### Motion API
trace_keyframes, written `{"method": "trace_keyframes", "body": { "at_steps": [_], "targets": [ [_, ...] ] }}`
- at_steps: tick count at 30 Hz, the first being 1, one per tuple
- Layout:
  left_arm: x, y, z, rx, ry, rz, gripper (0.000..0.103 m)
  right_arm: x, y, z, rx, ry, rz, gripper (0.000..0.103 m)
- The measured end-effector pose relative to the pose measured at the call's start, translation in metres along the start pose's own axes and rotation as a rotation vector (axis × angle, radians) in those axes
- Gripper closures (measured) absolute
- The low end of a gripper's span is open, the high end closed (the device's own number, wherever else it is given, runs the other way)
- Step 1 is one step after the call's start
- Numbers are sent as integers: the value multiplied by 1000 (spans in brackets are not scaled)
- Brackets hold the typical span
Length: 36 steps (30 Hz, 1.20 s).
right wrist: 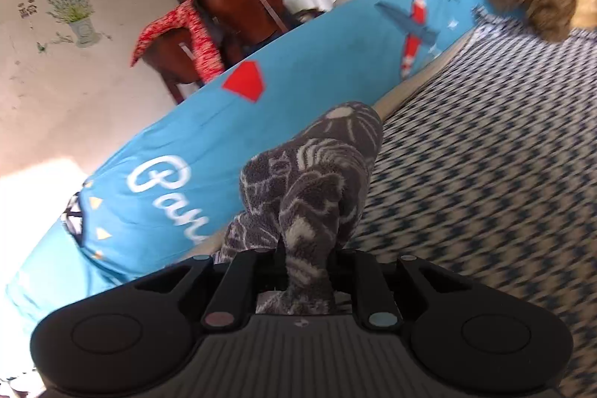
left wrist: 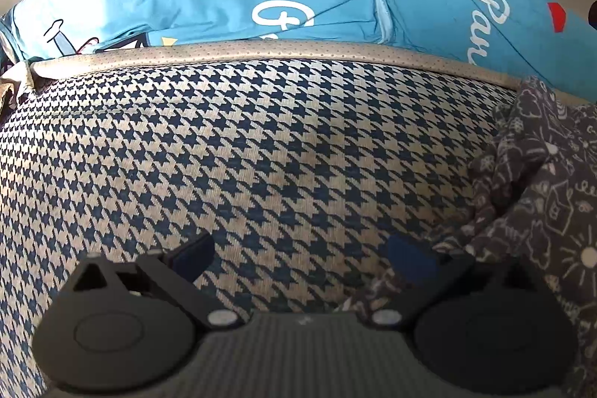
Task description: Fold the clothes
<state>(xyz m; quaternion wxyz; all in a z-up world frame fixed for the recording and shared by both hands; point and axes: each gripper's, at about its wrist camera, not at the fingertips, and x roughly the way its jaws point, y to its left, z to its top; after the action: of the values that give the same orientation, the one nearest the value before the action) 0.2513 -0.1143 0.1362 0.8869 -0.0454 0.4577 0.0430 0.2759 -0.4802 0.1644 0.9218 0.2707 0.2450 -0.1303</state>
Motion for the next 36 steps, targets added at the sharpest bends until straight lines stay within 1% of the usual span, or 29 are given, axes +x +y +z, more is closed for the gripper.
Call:
{"method": "trace_keyframes", "body": {
  "at_steps": [2,8,10,13,15,17,20,22,23,24,25,26,27,31,36],
  "targets": [
    [-6,0,-6,4,0,-20,0,-8,-11,3,8,-9,-30,88],
    [-22,4,-29,13,9,-39,0,-31,-41,9,30,-22,-124,88],
    [-27,8,-37,1,16,-45,0,-30,-50,8,28,-3,-153,88],
    [-32,15,-48,-34,31,-58,0,-24,-63,6,29,56,-196,87],
    [-35,20,-54,-60,42,-67,0,-22,-71,4,34,87,-206,81],
    [-37,25,-60,-86,52,-76,0,-25,-75,3,27,97,-225,75],
    [-40,29,-68,-109,59,-83,0,-38,-77,3,-2,82,-233,72],
    [-41,30,-72,-118,60,-83,0,-51,-77,3,-25,50,-251,66],
    [-42,31,-75,-122,61,-83,0,-58,-78,3,-31,35,-256,61],
    [-42,31,-77,-127,62,-82,0,-65,-79,3,-38,20,-262,58],
    [-42,32,-79,-133,64,-80,0,-71,-80,3,-44,4,-268,58],
    [-42,33,-82,-138,66,-78,0,-78,-81,4,-47,-7,-268,58],
    [-42,33,-84,-143,68,-77,0,-84,-82,3,-41,-4,-251,58],
    [-43,36,-92,-146,70,-65,0,-103,-78,-3,-47,30,-147,58],
    [-44,36,-100,-135,61,-63,0,-126,-60,-21,-128,49,-17,58]
  ]
}}
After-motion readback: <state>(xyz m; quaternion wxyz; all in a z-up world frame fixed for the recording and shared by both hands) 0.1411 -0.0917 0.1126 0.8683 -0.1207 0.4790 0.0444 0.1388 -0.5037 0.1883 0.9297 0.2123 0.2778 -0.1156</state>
